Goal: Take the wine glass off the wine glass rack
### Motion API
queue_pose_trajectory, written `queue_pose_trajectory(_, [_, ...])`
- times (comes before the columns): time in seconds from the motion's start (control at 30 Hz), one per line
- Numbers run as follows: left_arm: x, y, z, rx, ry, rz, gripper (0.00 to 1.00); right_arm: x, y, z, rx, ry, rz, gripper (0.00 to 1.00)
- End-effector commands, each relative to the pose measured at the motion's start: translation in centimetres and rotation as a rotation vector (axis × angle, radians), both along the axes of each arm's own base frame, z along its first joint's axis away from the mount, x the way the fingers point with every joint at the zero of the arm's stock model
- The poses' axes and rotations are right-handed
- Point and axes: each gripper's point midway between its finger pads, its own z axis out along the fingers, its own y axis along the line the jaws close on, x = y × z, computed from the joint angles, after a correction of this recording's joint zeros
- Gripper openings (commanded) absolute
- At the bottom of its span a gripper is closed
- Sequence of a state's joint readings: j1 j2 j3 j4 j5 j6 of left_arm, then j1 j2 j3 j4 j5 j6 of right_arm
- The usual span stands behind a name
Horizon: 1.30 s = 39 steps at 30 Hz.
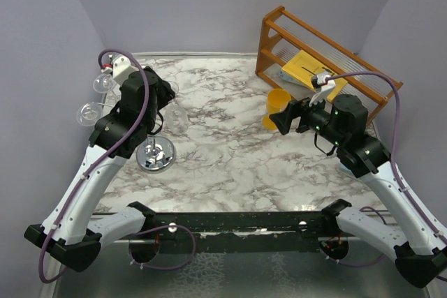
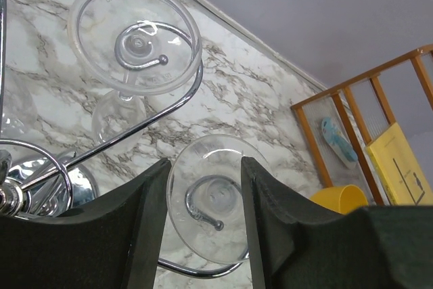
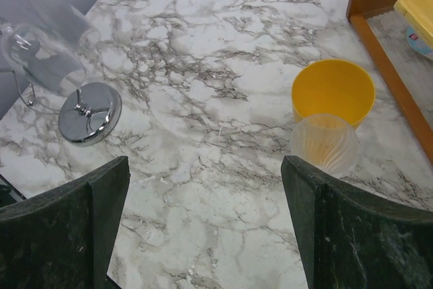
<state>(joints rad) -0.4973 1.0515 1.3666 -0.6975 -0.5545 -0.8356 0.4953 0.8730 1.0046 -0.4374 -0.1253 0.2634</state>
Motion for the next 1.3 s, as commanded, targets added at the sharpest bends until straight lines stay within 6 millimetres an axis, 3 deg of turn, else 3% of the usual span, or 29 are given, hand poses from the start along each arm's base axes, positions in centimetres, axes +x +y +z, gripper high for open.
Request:
queue_pose_trajectory(0.0, [0.3, 0.5, 0.1, 0.026, -0.011, 0.013, 0.46, 0.5, -0.7, 0.9, 0.004, -0.057, -0.034, 0.93])
queue_pose_trajectory(0.7, [0.3, 0.6, 1.3, -0.002, -0.056, 0.011, 0.14, 0.3, -0.8, 1.3, 0.001, -0.069, -0.034, 0.93])
queue_pose_trajectory(0.77, [0.3, 0.6, 0.8, -0.011, -0.055, 0.011, 0.11, 0.3, -0.8, 1.3, 0.000, -0.068, -0.033, 0.93])
queue_pose_trajectory(1.27, [-0.6, 0.5, 3.8, -0.198, -0.199, 0.027, 0.00, 0.1, -0.7, 1.5, 0.007, -0.070, -0.024, 0.93])
